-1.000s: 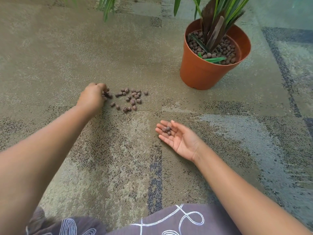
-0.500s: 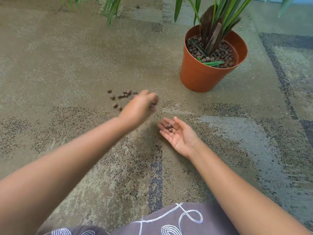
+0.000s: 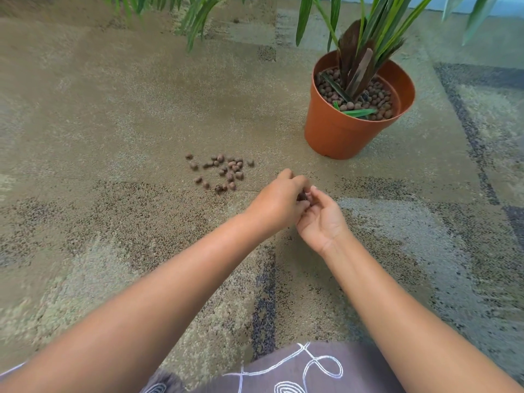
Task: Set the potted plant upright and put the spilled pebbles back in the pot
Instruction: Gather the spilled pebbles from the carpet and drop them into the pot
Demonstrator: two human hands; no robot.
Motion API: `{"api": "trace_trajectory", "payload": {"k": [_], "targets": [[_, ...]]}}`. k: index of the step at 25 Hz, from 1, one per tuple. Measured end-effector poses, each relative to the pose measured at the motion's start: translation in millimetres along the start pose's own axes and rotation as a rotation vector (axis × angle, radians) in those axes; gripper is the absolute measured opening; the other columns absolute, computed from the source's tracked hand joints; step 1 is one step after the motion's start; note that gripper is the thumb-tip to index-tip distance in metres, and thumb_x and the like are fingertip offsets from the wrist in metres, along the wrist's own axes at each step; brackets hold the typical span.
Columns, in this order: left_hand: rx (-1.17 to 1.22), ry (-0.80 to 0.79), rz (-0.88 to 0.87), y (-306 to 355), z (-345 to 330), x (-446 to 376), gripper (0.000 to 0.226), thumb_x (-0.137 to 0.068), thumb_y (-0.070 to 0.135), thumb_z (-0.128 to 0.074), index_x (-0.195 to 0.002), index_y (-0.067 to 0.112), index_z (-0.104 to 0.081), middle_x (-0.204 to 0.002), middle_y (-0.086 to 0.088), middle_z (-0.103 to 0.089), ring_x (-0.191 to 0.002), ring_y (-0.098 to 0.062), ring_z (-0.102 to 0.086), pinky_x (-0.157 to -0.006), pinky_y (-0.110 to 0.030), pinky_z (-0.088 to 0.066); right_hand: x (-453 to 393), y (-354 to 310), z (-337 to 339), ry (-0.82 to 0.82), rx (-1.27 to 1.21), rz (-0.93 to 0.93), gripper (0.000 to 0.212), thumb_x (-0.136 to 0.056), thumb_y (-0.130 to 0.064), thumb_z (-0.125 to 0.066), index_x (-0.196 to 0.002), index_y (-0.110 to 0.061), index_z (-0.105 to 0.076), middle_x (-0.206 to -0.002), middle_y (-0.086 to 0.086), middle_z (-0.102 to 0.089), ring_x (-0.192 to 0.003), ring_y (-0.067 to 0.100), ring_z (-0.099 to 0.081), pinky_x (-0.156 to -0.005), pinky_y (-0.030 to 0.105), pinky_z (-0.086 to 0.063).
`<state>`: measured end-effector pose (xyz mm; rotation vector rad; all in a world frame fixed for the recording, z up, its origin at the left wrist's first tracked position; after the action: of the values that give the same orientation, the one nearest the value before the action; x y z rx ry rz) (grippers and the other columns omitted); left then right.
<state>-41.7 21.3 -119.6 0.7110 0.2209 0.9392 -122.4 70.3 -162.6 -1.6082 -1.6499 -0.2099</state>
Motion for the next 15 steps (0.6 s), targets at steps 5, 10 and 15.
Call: {"api": "trace_trajectory", "payload": {"k": [5, 10, 15], "targets": [[0.025, -0.028, 0.045, -1.6, 0.6, -3.2, 0.036, -0.091, 0.021, -0.049, -0.127, 0.019, -0.052, -0.118, -0.004, -0.049, -0.103, -0.021, -0.056, -0.090, -0.039, -0.048, -0.1, 0.6, -3.2, 0.028, -0.009, 0.006, 0.024, -0.098, -0.017, -0.040, -0.084, -0.006, -0.058, -0.060, 0.005, -0.067, -0.045, 0.008, -0.062, -0.043, 0.018, -0.051], [0.193, 0.049, 0.161, -0.7, -0.3, -2.1, 0.039, -0.092, 0.021, -0.047, -0.131, 0.016, -0.049, -0.129, -0.002, -0.046, -0.097, -0.014, -0.054, -0.089, -0.027, -0.045, 3.0, -17.7, -9.1, 0.132, 0.063, -0.008, 0.026, -0.098, -0.014, -0.037, -0.088, -0.002, -0.057, -0.063, 0.011, -0.063, -0.050, 0.017, -0.065, -0.045, 0.024, -0.053], [0.841, 0.072, 0.383, 21.5, 10.1, -26.9, 0.026, -0.091, 0.013, -0.042, -0.101, 0.007, -0.065, -0.100, -0.009, -0.064, -0.095, -0.019, -0.057, -0.099, -0.043, -0.044, -2.0, -52.0, -40.8, 0.175, -0.040, 0.146, 0.025, -0.097, -0.005, -0.034, -0.104, 0.003, -0.057, -0.089, 0.014, -0.055, -0.086, 0.018, -0.057, -0.082, 0.030, -0.053]]}}
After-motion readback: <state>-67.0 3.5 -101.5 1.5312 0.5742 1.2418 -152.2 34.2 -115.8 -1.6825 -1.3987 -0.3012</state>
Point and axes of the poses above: each hand's wrist, its own x-axis away from the middle knuckle, its own z-axis out of the back of the hand, y = z × x, the point moved 3 cm from there along -x, towards the middle knuckle
